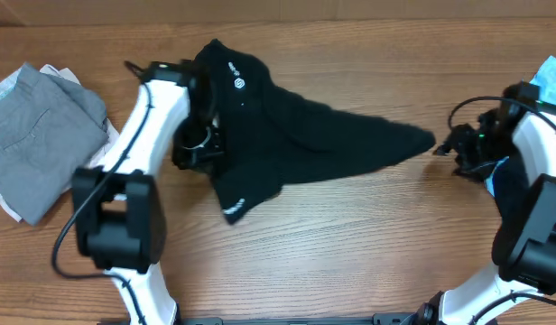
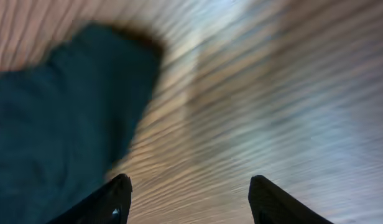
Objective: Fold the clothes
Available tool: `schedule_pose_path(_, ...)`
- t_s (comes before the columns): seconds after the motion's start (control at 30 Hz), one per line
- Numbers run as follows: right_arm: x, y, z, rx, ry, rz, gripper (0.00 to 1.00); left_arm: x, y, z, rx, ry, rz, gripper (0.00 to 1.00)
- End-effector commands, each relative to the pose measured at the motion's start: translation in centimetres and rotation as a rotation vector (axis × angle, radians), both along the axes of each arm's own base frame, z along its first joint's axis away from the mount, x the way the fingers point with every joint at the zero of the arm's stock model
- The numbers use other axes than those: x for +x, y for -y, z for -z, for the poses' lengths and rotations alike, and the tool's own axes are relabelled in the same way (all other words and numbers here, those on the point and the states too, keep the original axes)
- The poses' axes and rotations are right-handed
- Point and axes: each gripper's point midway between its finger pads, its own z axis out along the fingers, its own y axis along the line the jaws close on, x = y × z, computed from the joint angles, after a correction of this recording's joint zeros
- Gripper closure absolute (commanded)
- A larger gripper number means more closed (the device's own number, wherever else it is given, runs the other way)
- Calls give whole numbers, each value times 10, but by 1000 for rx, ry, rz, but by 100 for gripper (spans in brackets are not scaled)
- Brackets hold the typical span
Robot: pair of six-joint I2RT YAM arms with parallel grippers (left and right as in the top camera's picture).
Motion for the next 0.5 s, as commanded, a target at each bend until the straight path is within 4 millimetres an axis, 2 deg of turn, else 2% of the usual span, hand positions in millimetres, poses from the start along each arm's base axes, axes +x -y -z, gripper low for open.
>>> schedule_pose_path(0.0, 6, -25, -6, 16, 36, -81, 36, 6, -6, -41, -73, 123, -14, 96)
schedule_pose_path(0.13, 15, -49, -6, 13, 57, -118, 36, 9, -11, -47, -73, 149, -29, 96)
schedule_pose_path(0.27, 17, -74, -6, 22, 40, -118, 39, 10, -9, -46, -75, 156, -26, 96)
schedule_pose_path(0.47, 28, -95, -7, 22, 64, -100, 44, 12, -9, -46, -78, 162, -25, 96)
